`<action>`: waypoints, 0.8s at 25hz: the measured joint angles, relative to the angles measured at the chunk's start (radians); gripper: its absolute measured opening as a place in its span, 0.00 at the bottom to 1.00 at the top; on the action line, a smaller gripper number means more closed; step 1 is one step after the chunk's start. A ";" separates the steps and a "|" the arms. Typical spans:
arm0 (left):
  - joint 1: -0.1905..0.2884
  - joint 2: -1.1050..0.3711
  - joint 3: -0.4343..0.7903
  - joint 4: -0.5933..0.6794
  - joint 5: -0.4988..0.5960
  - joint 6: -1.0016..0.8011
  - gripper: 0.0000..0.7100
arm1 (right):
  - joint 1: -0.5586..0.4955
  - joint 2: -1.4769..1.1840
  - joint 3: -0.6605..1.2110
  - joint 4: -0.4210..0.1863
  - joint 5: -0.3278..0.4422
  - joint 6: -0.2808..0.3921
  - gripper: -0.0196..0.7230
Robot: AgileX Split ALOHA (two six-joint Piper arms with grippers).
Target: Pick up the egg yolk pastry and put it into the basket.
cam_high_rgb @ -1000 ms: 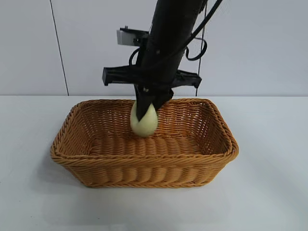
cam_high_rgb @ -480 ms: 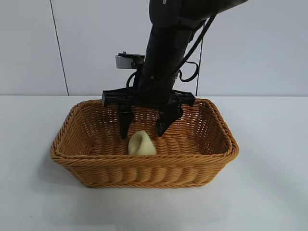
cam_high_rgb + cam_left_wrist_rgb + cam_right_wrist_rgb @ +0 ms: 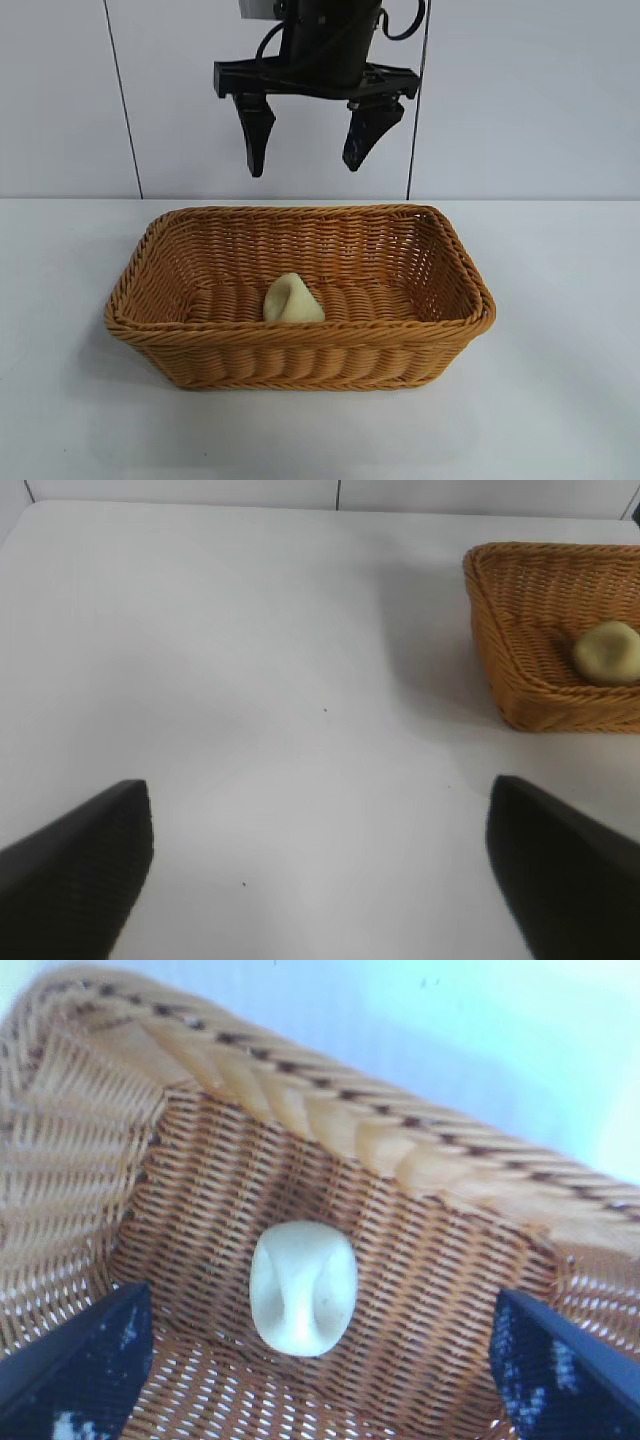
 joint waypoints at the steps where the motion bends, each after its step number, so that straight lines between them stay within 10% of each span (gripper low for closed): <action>1: 0.000 0.000 0.000 0.000 0.000 0.000 0.91 | -0.012 0.000 -0.004 -0.007 0.000 0.000 0.91; 20: 0.000 0.000 0.000 0.000 0.000 0.000 0.91 | -0.506 0.000 -0.004 -0.023 0.003 -0.041 0.91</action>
